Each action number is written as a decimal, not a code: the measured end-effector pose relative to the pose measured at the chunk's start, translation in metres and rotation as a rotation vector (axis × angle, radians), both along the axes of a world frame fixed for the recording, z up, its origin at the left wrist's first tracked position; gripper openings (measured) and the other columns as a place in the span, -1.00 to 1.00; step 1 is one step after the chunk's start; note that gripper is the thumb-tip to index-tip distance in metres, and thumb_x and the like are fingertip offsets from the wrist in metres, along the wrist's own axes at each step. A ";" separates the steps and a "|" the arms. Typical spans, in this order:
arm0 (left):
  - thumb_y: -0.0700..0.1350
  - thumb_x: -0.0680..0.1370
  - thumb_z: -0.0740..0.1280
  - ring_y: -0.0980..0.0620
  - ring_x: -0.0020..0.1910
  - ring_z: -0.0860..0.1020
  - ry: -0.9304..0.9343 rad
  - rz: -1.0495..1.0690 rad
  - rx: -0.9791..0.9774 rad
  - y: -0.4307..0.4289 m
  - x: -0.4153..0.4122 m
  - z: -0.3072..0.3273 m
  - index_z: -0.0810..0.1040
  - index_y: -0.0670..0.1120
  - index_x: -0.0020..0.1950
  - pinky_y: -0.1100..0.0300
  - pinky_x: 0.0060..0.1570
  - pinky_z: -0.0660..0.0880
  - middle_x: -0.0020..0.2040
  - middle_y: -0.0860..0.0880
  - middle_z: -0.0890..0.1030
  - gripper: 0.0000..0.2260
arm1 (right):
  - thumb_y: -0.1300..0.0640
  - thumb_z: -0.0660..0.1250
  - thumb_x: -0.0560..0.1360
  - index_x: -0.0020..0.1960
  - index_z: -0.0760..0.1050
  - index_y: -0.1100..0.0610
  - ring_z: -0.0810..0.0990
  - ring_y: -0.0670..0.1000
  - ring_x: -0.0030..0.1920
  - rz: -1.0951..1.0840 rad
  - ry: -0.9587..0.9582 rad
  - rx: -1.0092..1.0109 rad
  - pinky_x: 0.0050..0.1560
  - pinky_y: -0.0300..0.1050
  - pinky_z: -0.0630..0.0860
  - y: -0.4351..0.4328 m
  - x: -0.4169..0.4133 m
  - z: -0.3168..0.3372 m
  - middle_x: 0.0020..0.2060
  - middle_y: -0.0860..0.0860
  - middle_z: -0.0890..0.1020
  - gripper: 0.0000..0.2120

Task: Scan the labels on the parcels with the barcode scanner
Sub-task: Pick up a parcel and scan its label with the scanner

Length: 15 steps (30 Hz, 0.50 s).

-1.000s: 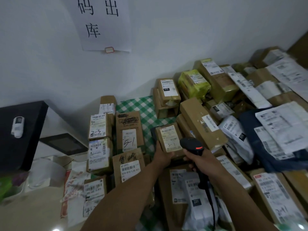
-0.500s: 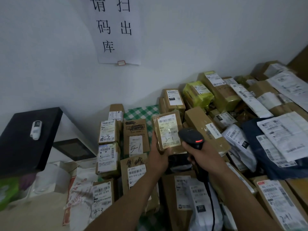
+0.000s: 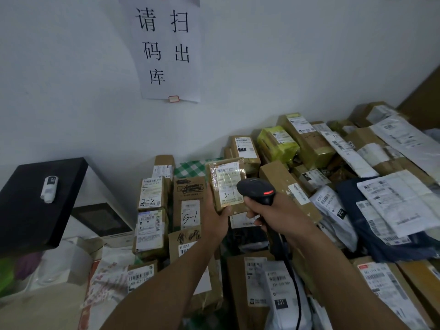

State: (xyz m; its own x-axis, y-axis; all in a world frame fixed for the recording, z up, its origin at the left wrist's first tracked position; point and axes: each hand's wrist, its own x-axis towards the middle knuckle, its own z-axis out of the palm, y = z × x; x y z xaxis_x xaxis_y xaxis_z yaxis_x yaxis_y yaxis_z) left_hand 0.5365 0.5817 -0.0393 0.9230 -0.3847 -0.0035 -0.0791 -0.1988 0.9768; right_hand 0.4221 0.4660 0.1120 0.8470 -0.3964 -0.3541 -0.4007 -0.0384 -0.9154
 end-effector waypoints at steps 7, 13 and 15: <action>-0.35 0.54 0.39 0.39 0.27 0.48 0.010 0.018 -0.010 0.002 -0.001 0.002 0.13 0.35 0.52 0.62 0.07 0.36 0.38 0.15 0.53 -0.19 | -0.05 0.42 0.59 0.17 0.61 -0.06 0.61 -0.09 -0.30 0.008 0.011 0.026 -0.21 -0.15 0.55 0.002 -0.001 0.000 -0.18 0.06 0.71 -0.83; -0.36 0.53 0.39 0.23 0.37 0.49 0.000 -0.003 -0.031 0.002 0.003 0.001 0.15 0.28 0.57 0.53 0.19 0.39 0.39 0.15 0.54 -0.19 | -0.04 0.41 0.60 0.19 0.59 -0.07 0.61 -0.08 -0.29 0.021 0.005 0.017 -0.22 -0.18 0.55 0.001 0.001 0.000 -0.18 0.06 0.71 -0.82; -0.34 0.54 0.40 0.22 0.37 0.49 0.007 0.003 -0.013 0.002 0.003 -0.001 0.15 0.25 0.59 0.55 0.19 0.39 0.40 0.13 0.53 -0.20 | -0.05 0.41 0.60 0.18 0.60 -0.08 0.61 -0.07 -0.29 0.021 0.008 0.015 -0.21 -0.17 0.55 0.001 0.002 0.000 -0.16 0.08 0.72 -0.82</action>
